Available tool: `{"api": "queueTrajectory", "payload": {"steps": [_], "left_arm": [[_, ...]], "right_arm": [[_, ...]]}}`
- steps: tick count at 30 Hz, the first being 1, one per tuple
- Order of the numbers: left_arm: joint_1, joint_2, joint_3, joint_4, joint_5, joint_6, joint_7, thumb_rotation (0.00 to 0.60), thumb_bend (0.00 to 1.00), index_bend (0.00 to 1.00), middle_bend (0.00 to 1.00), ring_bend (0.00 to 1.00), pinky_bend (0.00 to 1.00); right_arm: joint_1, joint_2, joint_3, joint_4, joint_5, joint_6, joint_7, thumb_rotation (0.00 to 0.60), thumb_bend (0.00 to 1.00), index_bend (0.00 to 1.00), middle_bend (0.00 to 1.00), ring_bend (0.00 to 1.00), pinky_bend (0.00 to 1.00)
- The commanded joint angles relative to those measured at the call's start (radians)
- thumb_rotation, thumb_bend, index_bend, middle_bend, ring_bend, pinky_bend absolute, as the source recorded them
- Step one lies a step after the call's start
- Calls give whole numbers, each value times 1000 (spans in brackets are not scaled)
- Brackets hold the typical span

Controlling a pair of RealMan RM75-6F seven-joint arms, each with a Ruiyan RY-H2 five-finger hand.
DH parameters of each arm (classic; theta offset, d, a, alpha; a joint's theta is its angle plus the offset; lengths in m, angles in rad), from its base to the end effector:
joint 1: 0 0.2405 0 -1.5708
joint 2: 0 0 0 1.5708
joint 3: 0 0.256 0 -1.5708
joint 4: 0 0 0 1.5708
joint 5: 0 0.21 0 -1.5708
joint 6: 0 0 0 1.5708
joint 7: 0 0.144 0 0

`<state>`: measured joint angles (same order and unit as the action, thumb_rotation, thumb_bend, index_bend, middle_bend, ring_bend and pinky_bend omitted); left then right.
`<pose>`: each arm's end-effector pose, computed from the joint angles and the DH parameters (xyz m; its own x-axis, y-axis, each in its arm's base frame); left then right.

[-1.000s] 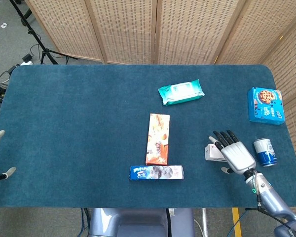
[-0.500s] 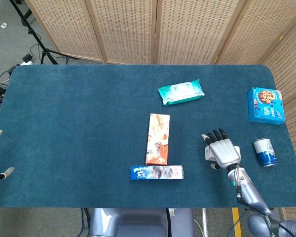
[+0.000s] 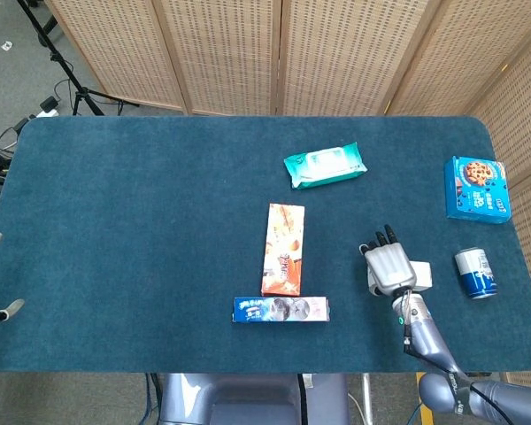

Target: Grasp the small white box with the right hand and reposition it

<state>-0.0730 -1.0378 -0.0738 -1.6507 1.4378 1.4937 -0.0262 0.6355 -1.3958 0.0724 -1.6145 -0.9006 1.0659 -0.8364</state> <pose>-0.3163 0.1818 0.1897 0.4040 -0.0299 0.9143 0.9137 0.0600 -0.4018 -0.2231 -0.3124 0.0258 0.7697 -0.2643 0.5811 -0.6364 -0.2468 0.7308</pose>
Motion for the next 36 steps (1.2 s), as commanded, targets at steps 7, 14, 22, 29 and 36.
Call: {"api": "queueTrajectory", "payload": {"steps": [7, 14, 22, 29, 36], "left_arm": [[-1, -1, 0, 0, 1, -1, 2, 600, 0, 0, 0, 0, 0], [-1, 0, 1, -1, 3, -2, 1, 600, 0, 0, 0, 0, 0], [0, 1, 2, 1, 7, 0, -1, 600, 0, 0, 0, 0, 0], [0, 2, 3, 1, 9, 1, -4, 600, 0, 0, 0, 0, 0], [2, 4, 4, -1, 14, 6, -10, 600, 0, 0, 0, 0, 0]], "right_arm": [[12, -23, -17, 25, 9, 22, -44, 600, 274, 465, 535, 392, 20], [13, -20, -23, 14, -24, 49, -48, 600, 430, 481, 570, 433, 19], [3, 15, -21, -29, -104, 80, 4, 600, 528, 481, 570, 433, 102], [-23, 62, 2, -76, -272, 116, 230, 600, 578, 481, 570, 433, 118], [-59, 64, 50, 18, -469, 193, 696, 600, 620, 481, 568, 433, 169]]}}
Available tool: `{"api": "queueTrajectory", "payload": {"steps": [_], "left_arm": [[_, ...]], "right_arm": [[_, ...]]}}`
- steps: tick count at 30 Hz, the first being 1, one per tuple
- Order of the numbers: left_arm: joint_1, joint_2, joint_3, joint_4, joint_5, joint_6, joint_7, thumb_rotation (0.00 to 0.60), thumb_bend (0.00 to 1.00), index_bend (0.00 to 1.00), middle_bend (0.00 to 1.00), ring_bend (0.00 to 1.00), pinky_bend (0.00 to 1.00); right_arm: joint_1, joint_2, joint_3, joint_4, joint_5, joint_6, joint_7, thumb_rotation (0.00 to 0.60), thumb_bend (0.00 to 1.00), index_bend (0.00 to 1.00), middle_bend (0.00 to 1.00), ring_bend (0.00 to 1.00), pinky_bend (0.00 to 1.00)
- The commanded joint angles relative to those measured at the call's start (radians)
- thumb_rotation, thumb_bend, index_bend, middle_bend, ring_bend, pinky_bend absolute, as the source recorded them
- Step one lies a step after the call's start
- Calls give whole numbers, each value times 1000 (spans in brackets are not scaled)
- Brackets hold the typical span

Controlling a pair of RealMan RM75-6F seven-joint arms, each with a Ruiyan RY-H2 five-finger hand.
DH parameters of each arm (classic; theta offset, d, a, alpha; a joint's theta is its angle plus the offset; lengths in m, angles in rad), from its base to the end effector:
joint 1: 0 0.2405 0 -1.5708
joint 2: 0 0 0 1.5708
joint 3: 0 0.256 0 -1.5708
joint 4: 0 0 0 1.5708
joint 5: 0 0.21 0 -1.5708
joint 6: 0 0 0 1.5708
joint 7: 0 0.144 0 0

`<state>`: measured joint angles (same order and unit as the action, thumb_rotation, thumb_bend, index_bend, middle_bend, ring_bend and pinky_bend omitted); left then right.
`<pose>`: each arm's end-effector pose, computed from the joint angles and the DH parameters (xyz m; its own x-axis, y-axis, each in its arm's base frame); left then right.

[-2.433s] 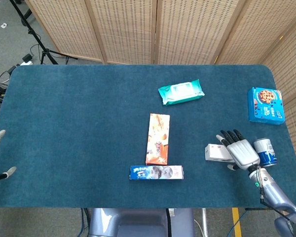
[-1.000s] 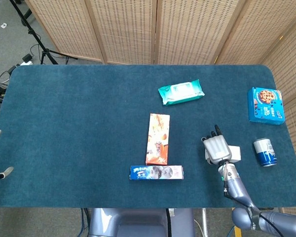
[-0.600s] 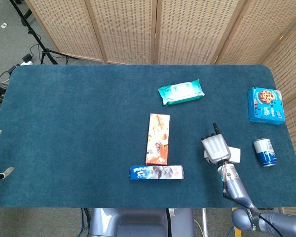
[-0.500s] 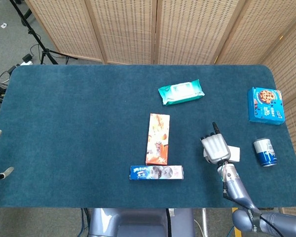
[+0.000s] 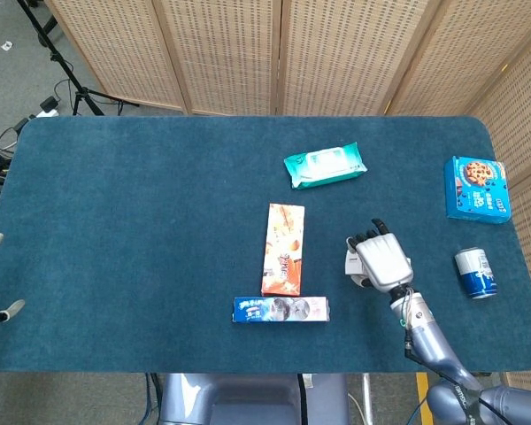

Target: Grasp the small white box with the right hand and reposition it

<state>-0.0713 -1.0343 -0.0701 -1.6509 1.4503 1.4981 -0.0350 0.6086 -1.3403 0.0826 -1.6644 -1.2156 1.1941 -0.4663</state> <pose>-0.3152 0.1806 0.1901 0.4003 -0.0302 0.9159 0.9158 0.0492 -0.3986 -0.1856 -0.3086 0.0558 0.5736 -0.0784 0.8154 -0.7876 -0.3264 0.5227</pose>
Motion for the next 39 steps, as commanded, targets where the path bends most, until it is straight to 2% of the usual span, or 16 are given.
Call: {"api": "queueTrajectory", "payload": {"steps": [1, 4, 7, 8, 11, 23, 34, 36, 39], "left_arm": [[1, 1, 0, 0, 2, 2, -2, 600, 0, 0, 0, 0, 0], [1, 2, 2, -1, 5, 1, -4, 600, 0, 0, 0, 0, 0], [0, 1, 3, -1, 7, 0, -3, 600, 0, 0, 0, 0, 0], [0, 0, 5, -2, 11, 0, 1, 600, 0, 0, 0, 0, 0], [0, 0, 6, -4, 12, 0, 4, 600, 0, 0, 0, 0, 0], [0, 0, 3, -2, 3, -2, -1, 600, 0, 0, 0, 0, 0], [-1, -3, 4, -4, 4, -4, 7, 600, 0, 0, 0, 0, 0], [-1, -3, 4, -5, 4, -3, 10, 600, 0, 0, 0, 0, 0], [-1, -3, 4, -5, 4, -3, 12, 600, 0, 0, 0, 0, 0]], "right_arm": [[-36, 4, 45, 90, -175, 79, 388, 600, 620, 481, 568, 433, 169], [-54, -19, 61, 170, -225, 130, 594, 600, 636, 481, 568, 433, 169], [-67, -52, 70, 242, -251, 167, 738, 600, 666, 481, 568, 433, 169], [-78, -97, 78, 300, -241, 181, 858, 600, 672, 481, 567, 433, 169], [-77, -177, 83, 439, -257, 201, 979, 600, 672, 481, 567, 433, 169], [-91, -381, 102, 771, -231, 201, 1233, 600, 711, 481, 567, 433, 168], [-99, -445, 99, 913, -225, 172, 1315, 600, 711, 481, 549, 405, 169], [-101, -450, 98, 934, -222, 160, 1321, 600, 702, 459, 493, 347, 168], [-106, -440, 77, 942, -241, 147, 1361, 600, 601, 268, 237, 111, 154]]}}
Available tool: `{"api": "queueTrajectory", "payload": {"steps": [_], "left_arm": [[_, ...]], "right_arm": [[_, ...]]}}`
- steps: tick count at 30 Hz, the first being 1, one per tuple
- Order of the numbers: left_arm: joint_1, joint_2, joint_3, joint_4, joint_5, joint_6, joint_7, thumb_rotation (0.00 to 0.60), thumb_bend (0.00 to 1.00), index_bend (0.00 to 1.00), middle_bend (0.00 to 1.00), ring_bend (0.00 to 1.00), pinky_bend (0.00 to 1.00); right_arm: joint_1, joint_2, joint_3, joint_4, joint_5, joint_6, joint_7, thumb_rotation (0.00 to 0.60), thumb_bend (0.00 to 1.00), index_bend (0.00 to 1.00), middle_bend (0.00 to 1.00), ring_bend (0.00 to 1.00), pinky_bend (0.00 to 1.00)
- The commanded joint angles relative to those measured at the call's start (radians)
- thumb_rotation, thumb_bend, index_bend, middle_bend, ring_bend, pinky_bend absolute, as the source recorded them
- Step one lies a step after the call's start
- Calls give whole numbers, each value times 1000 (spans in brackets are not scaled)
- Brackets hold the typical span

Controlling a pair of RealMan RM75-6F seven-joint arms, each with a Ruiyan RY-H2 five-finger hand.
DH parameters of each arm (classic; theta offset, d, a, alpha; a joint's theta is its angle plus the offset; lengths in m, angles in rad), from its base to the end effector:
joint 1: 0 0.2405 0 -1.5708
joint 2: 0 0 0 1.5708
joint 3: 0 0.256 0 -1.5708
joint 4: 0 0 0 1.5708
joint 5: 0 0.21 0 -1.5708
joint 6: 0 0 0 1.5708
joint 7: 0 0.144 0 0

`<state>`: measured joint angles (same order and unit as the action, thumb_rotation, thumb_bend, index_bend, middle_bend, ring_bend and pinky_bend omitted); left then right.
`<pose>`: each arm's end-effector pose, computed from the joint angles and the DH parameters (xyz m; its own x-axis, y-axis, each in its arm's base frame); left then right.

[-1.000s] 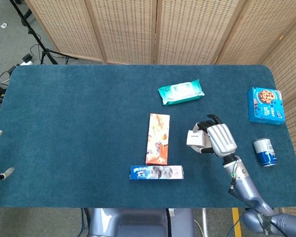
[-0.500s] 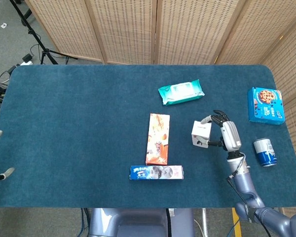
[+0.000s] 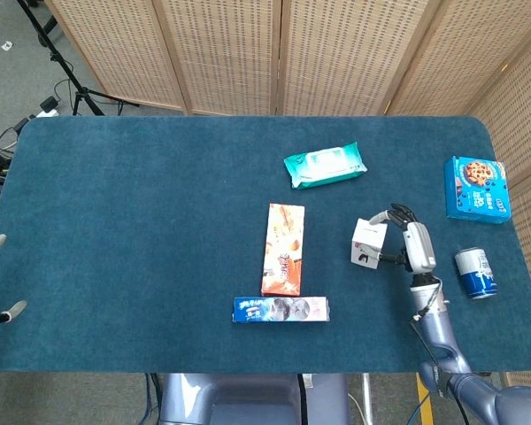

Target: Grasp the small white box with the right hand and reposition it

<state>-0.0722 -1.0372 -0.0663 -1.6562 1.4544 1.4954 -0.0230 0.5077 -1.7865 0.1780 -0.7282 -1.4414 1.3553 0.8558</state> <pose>-0.3139 0.1801 0.1875 0.4042 -0.0229 0.9144 0.9141 0.0446 -0.4030 -0.2805 -0.3429 0.0277 -0.2789 0.0003 0.9603 -0.9307 -0.2465 -0.2702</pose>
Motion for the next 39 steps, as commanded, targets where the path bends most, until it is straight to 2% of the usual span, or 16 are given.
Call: {"api": "queueTrajectory", "payload": {"steps": [1, 2, 4, 10, 15, 18, 19, 20, 22, 23, 26, 27, 29, 33, 39], "left_arm": [[0, 0, 0, 0, 0, -1, 0, 600, 0, 0, 0, 0, 0], [0, 0, 0, 0, 0, -1, 0, 600, 0, 0, 0, 0, 0], [0, 0, 0, -1, 0, 0, 1, 600, 0, 0, 0, 0, 0], [0, 0, 2, -3, 4, 1, 2, 600, 0, 0, 0, 0, 0], [2, 1, 2, -4, 6, 5, 3, 600, 0, 0, 0, 0, 0], [2, 0, 3, -4, 7, 5, 5, 600, 0, 0, 0, 0, 0], [1, 0, 3, -4, 7, 4, 6, 600, 0, 0, 0, 0, 0], [1, 0, 3, -4, 8, 4, 6, 600, 0, 0, 0, 0, 0], [1, 1, 4, -5, 9, 4, 6, 600, 0, 0, 0, 0, 0], [3, 2, 3, -5, 10, 9, 2, 600, 0, 0, 0, 0, 0], [6, 6, 4, -3, 15, 15, -8, 600, 0, 0, 0, 0, 0], [6, 6, 4, -3, 16, 16, -11, 600, 0, 0, 0, 0, 0], [7, 8, 4, -1, 17, 18, -16, 600, 0, 0, 0, 0, 0], [7, 9, 3, 2, 17, 16, -20, 600, 0, 0, 0, 0, 0], [3, 6, 2, 3, 10, 9, -12, 600, 0, 0, 0, 0, 0]], "right_arm": [[-7, 10, -23, 7, -21, -15, 53, 600, 559, 200, 151, 42, 138], [-9, 12, -26, 11, -25, -14, 60, 600, 530, 159, 94, 8, 123], [-12, 14, -32, 21, -33, -7, 62, 600, 517, 139, 53, 0, 113], [-26, 22, -36, 26, -46, 22, 53, 600, 517, 139, 24, 0, 92], [-43, 73, -45, -49, -83, 102, 0, 600, 504, 91, 0, 0, 19], [-49, 121, -52, -127, -108, 138, -70, 600, 368, 30, 0, 0, 0], [-49, 139, -53, -155, -116, 147, -97, 600, 276, 15, 0, 0, 0], [-50, 158, -56, -186, -124, 153, -129, 600, 178, 6, 0, 0, 0], [-48, 237, -65, -311, -149, 154, -273, 600, 46, 0, 0, 0, 0], [-33, 304, -73, -395, -175, 135, -418, 600, 9, 0, 0, 0, 0], [-7, 436, -73, -601, -154, 26, -662, 600, 0, 0, 0, 0, 0], [3, 466, -73, -638, -149, -6, -724, 600, 0, 0, 0, 0, 0], [26, 521, -71, -699, -135, -74, -845, 600, 0, 0, 0, 0, 0], [63, 585, -73, -747, -123, -168, -994, 600, 0, 0, 0, 0, 0], [115, 633, -82, -779, -109, -291, -1127, 600, 0, 0, 0, 0, 0]]}}
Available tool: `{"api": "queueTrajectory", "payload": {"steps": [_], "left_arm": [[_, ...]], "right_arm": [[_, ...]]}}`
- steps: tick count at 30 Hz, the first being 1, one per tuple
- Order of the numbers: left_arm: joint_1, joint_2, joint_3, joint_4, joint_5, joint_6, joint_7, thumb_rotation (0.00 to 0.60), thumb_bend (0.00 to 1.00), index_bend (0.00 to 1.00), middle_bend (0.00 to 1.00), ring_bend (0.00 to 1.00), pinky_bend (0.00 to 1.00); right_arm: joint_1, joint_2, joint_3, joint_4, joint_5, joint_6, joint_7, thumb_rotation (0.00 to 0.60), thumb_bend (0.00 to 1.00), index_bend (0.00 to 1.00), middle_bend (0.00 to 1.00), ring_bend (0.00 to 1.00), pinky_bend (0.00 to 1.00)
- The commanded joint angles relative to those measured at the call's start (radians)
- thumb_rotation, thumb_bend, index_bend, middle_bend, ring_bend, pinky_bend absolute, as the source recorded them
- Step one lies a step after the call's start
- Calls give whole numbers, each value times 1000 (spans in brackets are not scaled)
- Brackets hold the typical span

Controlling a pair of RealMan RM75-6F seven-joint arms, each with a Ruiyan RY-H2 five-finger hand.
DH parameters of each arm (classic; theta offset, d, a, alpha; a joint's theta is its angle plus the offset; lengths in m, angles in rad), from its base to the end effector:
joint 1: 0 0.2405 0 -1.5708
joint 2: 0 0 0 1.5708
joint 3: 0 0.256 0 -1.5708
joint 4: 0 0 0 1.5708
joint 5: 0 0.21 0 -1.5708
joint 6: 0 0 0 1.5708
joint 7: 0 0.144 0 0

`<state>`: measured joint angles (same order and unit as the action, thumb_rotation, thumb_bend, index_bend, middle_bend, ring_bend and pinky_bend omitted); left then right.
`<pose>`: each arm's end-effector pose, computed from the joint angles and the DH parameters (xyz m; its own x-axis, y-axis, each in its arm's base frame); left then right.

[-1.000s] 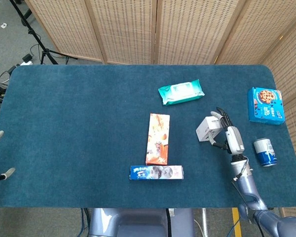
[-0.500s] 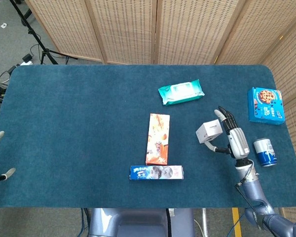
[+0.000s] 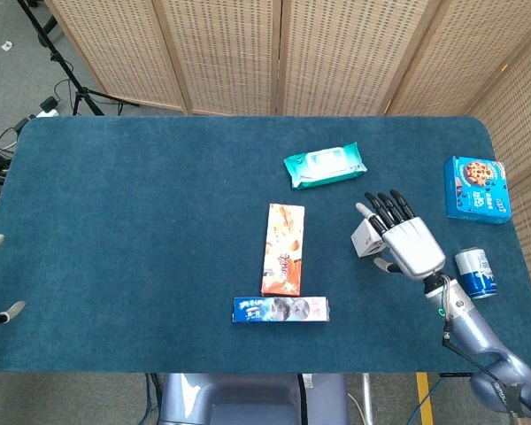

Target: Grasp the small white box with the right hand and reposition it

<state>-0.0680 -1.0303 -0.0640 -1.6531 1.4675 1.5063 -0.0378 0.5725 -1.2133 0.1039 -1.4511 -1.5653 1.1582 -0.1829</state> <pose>-0.3135 0.1784 0.1903 0.4012 -0.0306 0.9155 0.9158 0.0355 -0.4001 -0.2150 -0.3275 0.1067 0.6566 0.0631 0.7516 -0.6481 -0.4627 0.6049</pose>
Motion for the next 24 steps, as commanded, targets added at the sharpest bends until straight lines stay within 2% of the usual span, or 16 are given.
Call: {"api": "queueTrajectory", "payload": {"steps": [1, 7, 17, 21, 24], "left_arm": [[-2, -2, -1, 0, -4, -4, 6, 600, 0, 0, 0, 0, 0], [-4, -8, -3, 1, -14, -10, 17, 600, 0, 0, 0, 0, 0], [-7, -10, -6, 2, -25, -17, 22, 600, 0, 0, 0, 0, 0], [-8, -11, -6, 1, -26, -20, 24, 600, 0, 0, 0, 0, 0], [-8, -11, -6, 0, -27, -21, 26, 600, 0, 0, 0, 0, 0]], "right_arm": [[60, 62, -8, -57, 20, -114, -98, 600, 0, 0, 0, 0, 0], [101, 44, 1, -20, 53, -187, -159, 600, 0, 0, 0, 0, 0], [126, -14, -6, 75, 78, -227, -219, 600, 33, 29, 7, 0, 0], [129, -37, -13, 110, 56, -211, -203, 600, 83, 112, 95, 0, 0], [132, -55, -16, 139, 41, -195, -186, 600, 164, 200, 187, 10, 0]]}}
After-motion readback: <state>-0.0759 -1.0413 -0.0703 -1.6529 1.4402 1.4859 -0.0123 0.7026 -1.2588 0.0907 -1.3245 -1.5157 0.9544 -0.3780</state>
